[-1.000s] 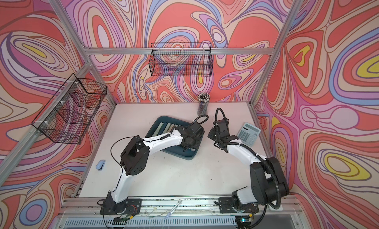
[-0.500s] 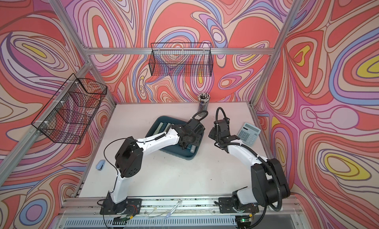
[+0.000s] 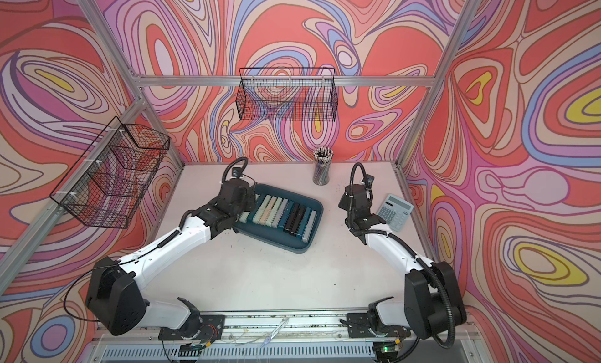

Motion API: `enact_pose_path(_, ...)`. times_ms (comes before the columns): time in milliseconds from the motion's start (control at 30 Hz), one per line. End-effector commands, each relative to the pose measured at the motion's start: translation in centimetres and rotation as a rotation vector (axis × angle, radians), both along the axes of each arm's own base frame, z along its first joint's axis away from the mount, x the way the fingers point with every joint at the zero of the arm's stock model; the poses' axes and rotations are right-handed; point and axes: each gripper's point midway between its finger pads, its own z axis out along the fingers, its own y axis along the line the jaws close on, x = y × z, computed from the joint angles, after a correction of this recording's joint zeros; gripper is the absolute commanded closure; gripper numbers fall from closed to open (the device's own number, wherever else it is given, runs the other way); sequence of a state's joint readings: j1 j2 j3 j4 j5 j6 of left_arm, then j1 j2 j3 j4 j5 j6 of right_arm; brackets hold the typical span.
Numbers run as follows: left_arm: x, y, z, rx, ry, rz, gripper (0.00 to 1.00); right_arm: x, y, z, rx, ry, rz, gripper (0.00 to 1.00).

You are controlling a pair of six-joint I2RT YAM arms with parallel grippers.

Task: Put the pruning pliers into the storage box
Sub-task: Place the pruning pliers in the storage box, then reset both arms

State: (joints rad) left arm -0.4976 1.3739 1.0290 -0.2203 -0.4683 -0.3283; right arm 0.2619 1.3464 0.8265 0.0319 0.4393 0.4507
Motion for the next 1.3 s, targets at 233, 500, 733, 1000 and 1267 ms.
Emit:
enact_pose_path(233, -4.6, 14.4, -3.3, 0.203, -0.163, 0.401, 0.28, -1.9, -5.4, -1.1, -0.308, -0.163, -0.215, 0.55)
enact_pose_path(500, -4.4, 17.0, -8.2, 0.255, -0.183, 0.459, 0.23, -1.9, -6.6, -5.3, -0.366, -0.113, -0.245, 0.56)
enact_pose_path(733, -1.6, 15.4, -8.4, 0.239, -0.290, 0.318, 0.19, -2.6, -7.0, -6.0, -0.346, -0.247, -0.163, 0.57)
enact_pose_path(1000, -0.3, 13.9, -9.5, 0.248, -0.227, 0.223, 0.10, -1.6, -5.9, -7.4, -0.279, -0.289, 0.026, 0.55)
enact_pose_path(1267, 0.0, 13.6, -9.9, 0.225, -0.216, 0.181, 0.09, -0.6, -6.2, -8.2, -0.278, -0.222, 0.016, 0.02)
